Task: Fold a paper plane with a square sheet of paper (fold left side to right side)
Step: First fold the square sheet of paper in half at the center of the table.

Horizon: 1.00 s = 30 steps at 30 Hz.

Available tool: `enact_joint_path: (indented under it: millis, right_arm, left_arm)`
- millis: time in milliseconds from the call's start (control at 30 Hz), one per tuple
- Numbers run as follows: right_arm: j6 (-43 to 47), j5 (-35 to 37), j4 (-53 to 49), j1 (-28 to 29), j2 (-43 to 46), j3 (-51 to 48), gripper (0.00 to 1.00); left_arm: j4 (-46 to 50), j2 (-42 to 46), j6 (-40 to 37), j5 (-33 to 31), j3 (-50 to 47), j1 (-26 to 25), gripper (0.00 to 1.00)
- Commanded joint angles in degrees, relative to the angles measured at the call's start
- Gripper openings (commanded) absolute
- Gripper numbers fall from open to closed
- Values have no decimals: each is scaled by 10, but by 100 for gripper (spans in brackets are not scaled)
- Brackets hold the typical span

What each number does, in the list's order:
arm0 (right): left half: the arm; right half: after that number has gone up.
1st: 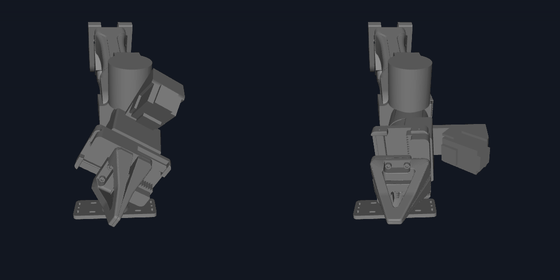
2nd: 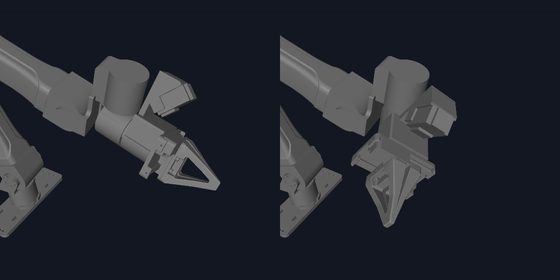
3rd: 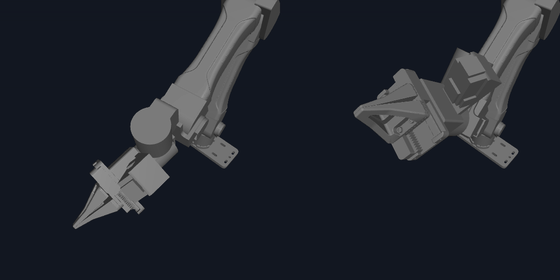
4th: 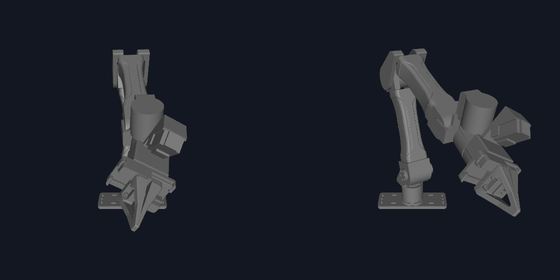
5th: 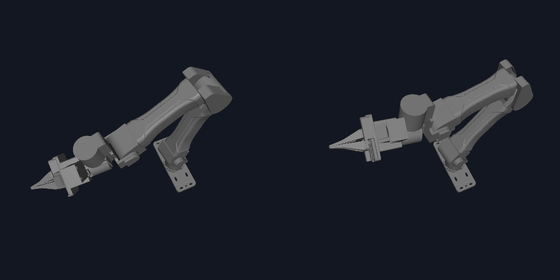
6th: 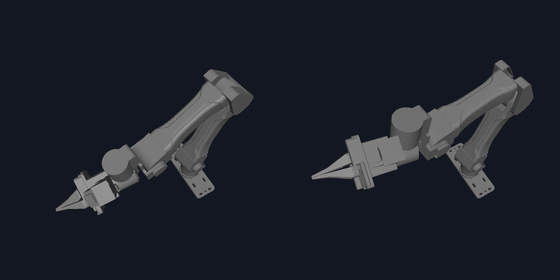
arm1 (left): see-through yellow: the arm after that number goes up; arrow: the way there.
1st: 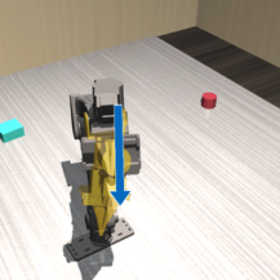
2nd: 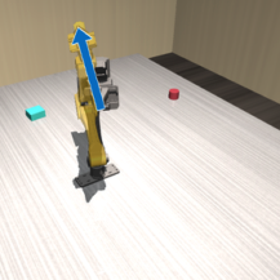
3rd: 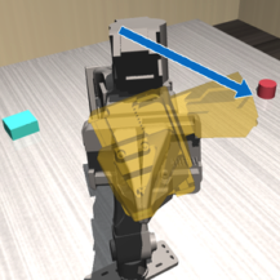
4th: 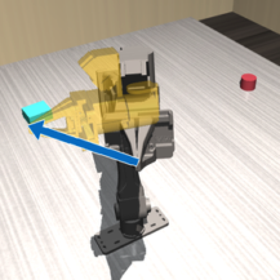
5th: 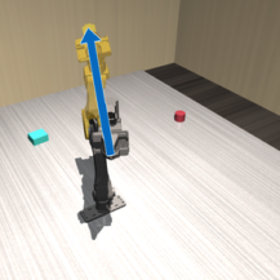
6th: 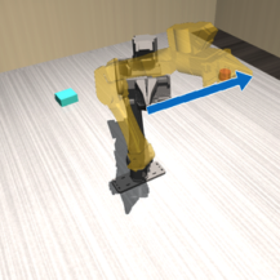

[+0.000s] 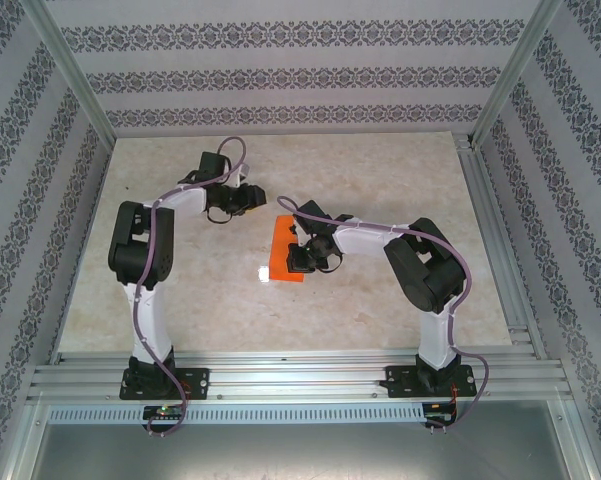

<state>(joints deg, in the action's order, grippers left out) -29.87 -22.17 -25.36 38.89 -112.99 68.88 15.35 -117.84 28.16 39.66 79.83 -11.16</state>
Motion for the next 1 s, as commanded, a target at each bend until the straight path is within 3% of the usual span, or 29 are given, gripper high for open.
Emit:
enact_joint_path:
  millis: [0, 333, 633, 967]
  right_arm:
    - [15, 60, -84, 0, -42, -23, 5]
    - [17, 63, -89, -1, -44, -21, 5]
    - [20, 73, -101, 6, -47, -14, 5]
    - [21, 78, -107, 9, -50, -13, 5]
  left_arm:
    - [-52, 37, -3, 34, -54, -16, 35]
    - [-94, 1, 23, 15, -82, -90, 29]
    - [-87, -50, 19, -8, -45, -92, 26]
    - [-17, -78, -16, -60, 27, -76, 26]
